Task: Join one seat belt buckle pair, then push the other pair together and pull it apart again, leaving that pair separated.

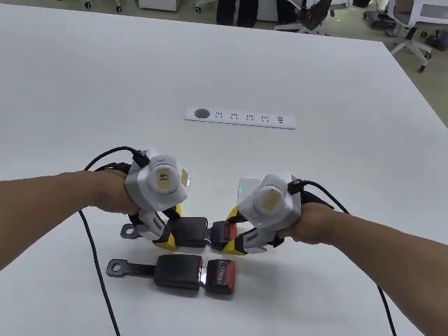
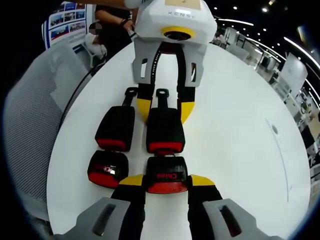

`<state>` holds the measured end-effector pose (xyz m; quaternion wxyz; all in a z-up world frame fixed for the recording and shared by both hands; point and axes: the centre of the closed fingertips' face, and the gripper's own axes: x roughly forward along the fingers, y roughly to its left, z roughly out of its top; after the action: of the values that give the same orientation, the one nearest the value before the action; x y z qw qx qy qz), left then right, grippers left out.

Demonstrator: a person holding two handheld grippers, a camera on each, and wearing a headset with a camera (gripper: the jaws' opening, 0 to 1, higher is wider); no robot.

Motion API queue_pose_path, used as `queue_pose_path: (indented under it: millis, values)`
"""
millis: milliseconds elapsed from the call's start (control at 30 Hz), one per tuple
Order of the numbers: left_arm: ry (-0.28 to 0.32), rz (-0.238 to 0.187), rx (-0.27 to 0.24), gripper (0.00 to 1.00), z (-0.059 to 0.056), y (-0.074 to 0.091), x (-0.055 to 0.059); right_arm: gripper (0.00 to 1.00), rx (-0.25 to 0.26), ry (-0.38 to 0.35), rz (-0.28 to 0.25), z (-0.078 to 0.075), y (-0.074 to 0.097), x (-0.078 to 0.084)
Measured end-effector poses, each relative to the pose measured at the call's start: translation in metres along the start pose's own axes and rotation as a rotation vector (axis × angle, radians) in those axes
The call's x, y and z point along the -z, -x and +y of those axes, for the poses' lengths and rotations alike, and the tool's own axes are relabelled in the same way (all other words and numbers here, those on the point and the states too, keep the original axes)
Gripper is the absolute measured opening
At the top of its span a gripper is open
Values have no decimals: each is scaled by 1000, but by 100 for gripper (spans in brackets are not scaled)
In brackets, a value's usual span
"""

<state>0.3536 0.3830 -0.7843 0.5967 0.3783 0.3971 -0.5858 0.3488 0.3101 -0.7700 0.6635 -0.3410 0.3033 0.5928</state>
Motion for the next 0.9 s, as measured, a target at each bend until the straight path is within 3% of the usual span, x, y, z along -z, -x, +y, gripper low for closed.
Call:
queue_pose_path:
  millis: [467,900]
  values:
    - [8,17,-3,32,-2,1,-2,28,3,1,4,-2,-1,2]
    - [5,35,0,32,-1,0,-3,29,9,2,16,-2,7,14]
